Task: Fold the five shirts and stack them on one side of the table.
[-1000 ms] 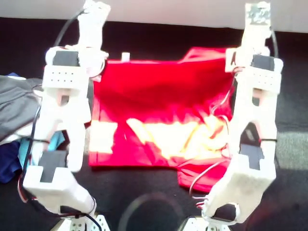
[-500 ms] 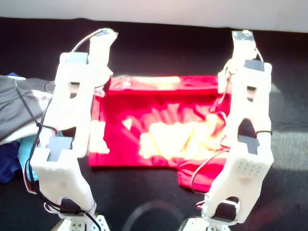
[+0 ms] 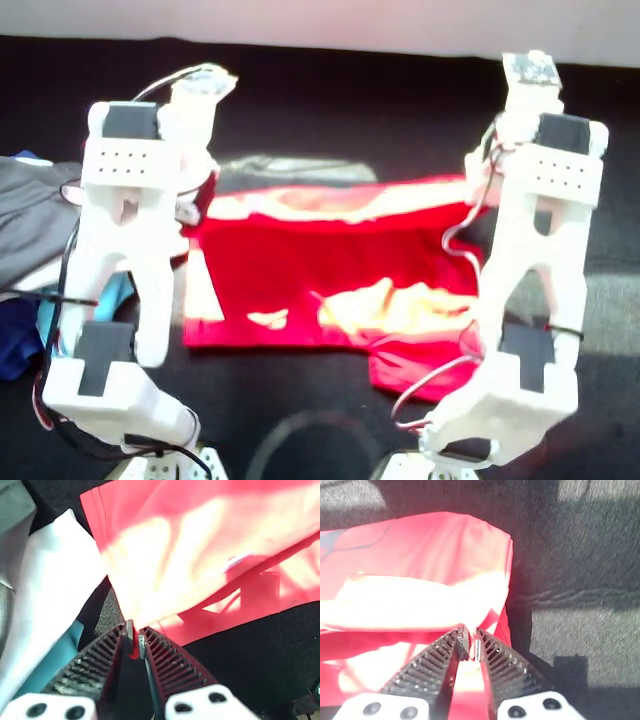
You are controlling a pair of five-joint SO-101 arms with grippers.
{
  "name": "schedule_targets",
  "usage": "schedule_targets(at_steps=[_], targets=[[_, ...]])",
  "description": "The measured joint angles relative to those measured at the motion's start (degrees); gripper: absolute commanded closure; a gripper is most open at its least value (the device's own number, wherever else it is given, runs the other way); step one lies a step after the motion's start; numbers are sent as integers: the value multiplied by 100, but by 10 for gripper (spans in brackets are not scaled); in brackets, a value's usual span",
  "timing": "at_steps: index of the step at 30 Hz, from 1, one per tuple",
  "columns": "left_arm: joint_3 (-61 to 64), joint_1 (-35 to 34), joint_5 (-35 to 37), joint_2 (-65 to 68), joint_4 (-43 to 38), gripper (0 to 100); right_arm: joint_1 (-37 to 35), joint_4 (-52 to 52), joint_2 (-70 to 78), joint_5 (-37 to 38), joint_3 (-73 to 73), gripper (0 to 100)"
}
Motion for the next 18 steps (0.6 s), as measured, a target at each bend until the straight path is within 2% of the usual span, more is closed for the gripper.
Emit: schedule_targets(at_steps=[4, 10, 14, 18], targets=[[862, 0, 9, -571, 35, 991, -18, -413, -905, -18, 1477, 992], [2681, 0, 9, -1705, -519, 991, -62, -1582, -2963, -18, 4325, 992], [3446, 0, 9, -2382, -563, 991, -70, -1714, -4149, 220, 5618, 992], [3947, 0, 9, -2787, -563, 991, -62, -1582, -5029, 431, 6321, 992]])
